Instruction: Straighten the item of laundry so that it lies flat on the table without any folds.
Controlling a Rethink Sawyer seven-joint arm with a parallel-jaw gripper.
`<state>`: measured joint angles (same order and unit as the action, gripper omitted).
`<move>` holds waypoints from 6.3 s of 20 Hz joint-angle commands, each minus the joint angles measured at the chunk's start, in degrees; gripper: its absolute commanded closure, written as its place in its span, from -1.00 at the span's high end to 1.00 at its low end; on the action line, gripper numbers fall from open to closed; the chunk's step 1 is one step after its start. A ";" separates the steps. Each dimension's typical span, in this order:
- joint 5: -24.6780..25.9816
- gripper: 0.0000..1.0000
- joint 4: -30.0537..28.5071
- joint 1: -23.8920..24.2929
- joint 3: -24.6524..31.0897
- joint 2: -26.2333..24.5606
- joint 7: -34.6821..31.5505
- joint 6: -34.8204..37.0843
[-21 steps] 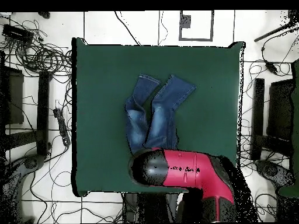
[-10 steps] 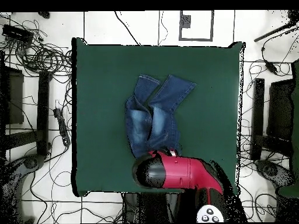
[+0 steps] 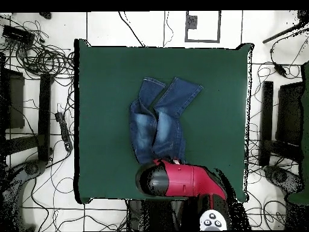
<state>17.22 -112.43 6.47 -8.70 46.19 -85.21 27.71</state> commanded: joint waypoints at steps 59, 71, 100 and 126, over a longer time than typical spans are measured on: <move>-23.56 1.00 66.24 -1.56 8.83 -31.44 -16.12 40.55; -23.30 1.00 67.19 -0.01 7.14 -31.31 -15.68 41.13; -17.19 1.00 63.14 8.62 18.34 -28.97 8.55 19.75; -12.55 1.00 69.13 5.85 13.22 -34.46 2.81 33.59</move>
<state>1.98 -40.02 12.95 1.17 15.27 -85.21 60.91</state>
